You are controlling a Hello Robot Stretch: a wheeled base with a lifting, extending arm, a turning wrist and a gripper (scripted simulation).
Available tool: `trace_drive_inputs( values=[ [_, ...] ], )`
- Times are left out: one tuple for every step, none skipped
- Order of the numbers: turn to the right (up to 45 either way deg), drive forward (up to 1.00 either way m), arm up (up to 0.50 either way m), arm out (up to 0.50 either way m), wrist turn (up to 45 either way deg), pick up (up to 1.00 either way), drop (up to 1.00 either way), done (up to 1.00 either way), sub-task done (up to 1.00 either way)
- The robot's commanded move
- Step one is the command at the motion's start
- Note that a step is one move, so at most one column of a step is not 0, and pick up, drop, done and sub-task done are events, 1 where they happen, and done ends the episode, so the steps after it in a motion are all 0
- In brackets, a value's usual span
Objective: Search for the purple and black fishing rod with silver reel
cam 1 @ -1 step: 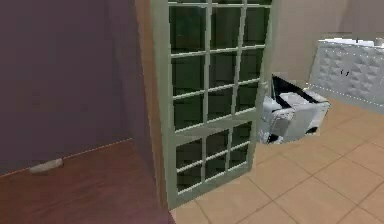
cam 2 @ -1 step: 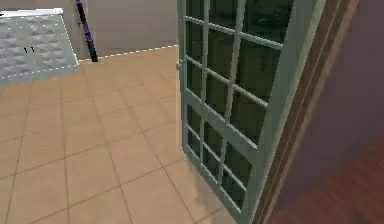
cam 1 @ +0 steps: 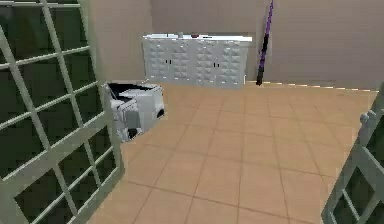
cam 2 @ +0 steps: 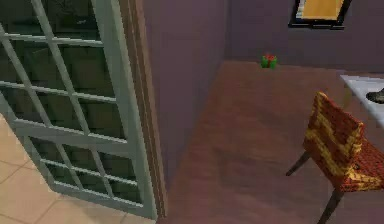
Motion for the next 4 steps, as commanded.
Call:
trace_drive_inputs(
  values=[
    [18.0, 0.0, 0.0, 0.0, 0.0, 0.0, 0.0, 0.0, 0.0],
    [0.0, 1.0, 0.0, 0.0, 0.0, 0.0, 0.0, 0.0, 0.0],
    [0.0, 0.5, 0.0, 0.0, 0.0, 0.0, 0.0, 0.0, 0.0],
    [0.0, 1.0, 0.0, 0.0, 0.0, 0.0, 0.0, 0.0, 0.0]
  ],
)
